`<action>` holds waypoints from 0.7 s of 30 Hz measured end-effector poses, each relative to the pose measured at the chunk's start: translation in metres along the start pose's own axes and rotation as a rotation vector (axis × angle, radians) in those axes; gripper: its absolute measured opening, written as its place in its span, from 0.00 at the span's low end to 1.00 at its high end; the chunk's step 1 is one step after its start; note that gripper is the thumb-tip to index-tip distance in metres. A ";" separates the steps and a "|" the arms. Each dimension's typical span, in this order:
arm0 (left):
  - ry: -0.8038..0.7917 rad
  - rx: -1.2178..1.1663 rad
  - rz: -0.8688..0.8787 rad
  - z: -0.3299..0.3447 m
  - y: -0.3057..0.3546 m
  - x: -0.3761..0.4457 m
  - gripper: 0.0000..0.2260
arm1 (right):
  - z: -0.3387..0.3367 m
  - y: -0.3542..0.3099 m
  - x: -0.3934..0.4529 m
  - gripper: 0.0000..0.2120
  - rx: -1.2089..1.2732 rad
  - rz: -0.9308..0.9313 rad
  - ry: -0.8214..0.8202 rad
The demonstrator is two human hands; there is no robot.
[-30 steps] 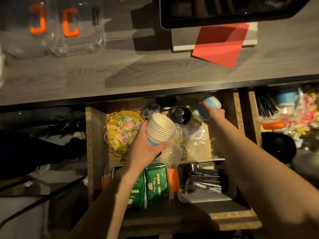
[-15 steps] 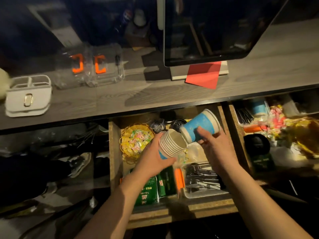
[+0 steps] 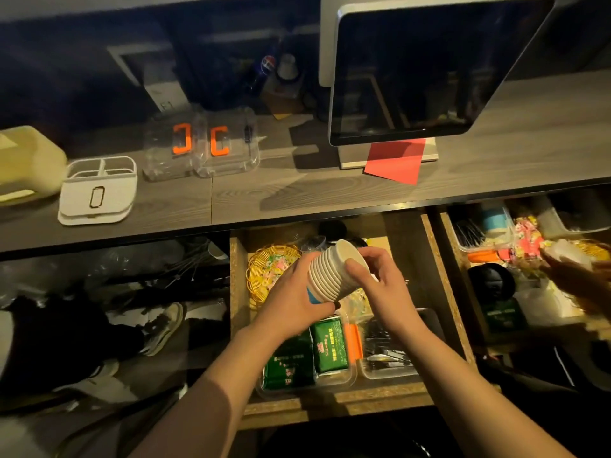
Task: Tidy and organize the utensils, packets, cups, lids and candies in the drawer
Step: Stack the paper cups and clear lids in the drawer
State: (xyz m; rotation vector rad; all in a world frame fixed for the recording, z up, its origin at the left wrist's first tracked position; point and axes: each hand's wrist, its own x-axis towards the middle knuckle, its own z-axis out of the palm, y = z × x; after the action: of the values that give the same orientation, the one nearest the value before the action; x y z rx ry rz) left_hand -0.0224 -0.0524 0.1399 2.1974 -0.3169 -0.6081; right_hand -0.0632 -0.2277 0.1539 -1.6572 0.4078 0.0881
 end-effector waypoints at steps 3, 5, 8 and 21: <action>0.017 0.030 0.048 -0.004 0.006 -0.002 0.39 | 0.000 -0.002 0.001 0.28 -0.113 -0.024 -0.049; 0.014 0.058 0.074 -0.005 0.010 -0.001 0.40 | 0.000 -0.002 -0.001 0.28 -0.143 -0.070 -0.069; -0.018 0.057 0.072 -0.005 0.017 0.001 0.41 | 0.000 -0.001 -0.007 0.31 -0.095 -0.082 -0.117; -0.099 -0.009 0.006 0.055 0.027 0.041 0.36 | -0.068 0.017 0.015 0.39 -0.307 -0.012 -0.180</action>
State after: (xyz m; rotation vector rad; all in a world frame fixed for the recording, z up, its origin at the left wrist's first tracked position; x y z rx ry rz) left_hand -0.0164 -0.1223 0.1175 2.1609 -0.3714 -0.7153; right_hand -0.0668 -0.2981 0.1429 -1.9349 0.2556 0.3011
